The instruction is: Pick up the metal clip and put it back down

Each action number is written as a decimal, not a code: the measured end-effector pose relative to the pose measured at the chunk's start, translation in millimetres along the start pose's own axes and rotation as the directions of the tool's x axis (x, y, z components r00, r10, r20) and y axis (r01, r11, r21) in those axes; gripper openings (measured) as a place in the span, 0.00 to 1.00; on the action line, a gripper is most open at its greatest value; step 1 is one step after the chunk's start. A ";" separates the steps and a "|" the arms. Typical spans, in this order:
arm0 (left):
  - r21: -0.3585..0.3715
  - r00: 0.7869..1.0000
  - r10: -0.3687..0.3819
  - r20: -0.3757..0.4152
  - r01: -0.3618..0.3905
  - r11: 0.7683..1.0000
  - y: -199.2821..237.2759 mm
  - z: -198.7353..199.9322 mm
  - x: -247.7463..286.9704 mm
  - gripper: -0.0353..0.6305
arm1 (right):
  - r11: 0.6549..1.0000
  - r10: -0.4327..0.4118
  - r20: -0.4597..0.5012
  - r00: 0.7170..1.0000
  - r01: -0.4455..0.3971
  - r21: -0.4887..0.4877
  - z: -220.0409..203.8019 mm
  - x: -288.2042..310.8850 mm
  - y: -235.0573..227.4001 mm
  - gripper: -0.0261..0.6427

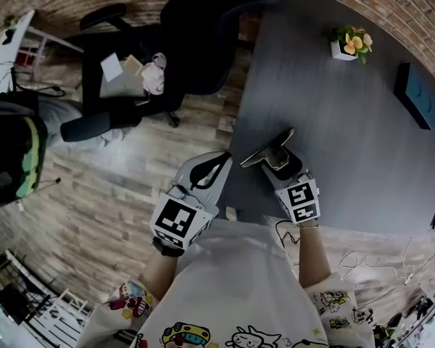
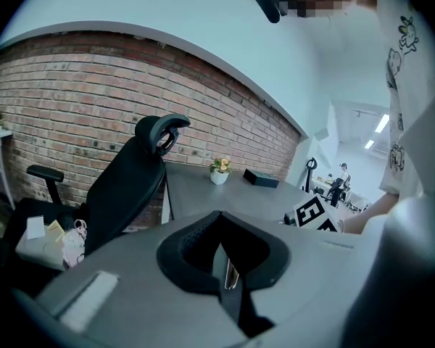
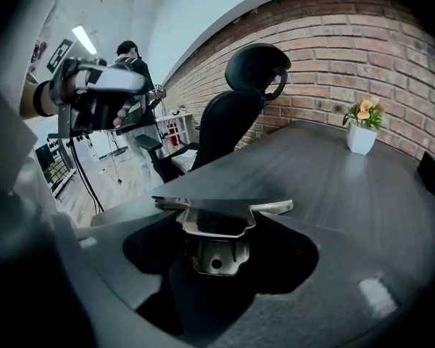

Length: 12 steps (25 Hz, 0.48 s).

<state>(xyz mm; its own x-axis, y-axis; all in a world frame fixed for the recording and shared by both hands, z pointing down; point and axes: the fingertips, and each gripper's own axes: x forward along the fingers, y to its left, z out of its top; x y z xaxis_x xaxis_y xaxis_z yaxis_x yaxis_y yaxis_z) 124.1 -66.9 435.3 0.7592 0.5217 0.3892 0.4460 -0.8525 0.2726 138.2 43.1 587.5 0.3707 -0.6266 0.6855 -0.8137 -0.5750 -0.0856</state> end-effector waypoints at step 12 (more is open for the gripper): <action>0.013 1.000 -0.003 0.010 0.003 1.000 -9.2 -6.0 -4.0 0.07 | 0.999 -0.021 -0.030 0.999 0.020 -0.036 -3.5 5.9 -0.6 0.48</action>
<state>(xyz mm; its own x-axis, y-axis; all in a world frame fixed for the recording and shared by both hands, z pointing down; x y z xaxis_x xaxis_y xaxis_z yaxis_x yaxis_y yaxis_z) 114.1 -61.0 436.6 0.7623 0.5241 0.3798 0.4543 -0.8512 0.2627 139.3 41.6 594.2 0.3744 -0.5982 0.7085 -0.8215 -0.5684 -0.0458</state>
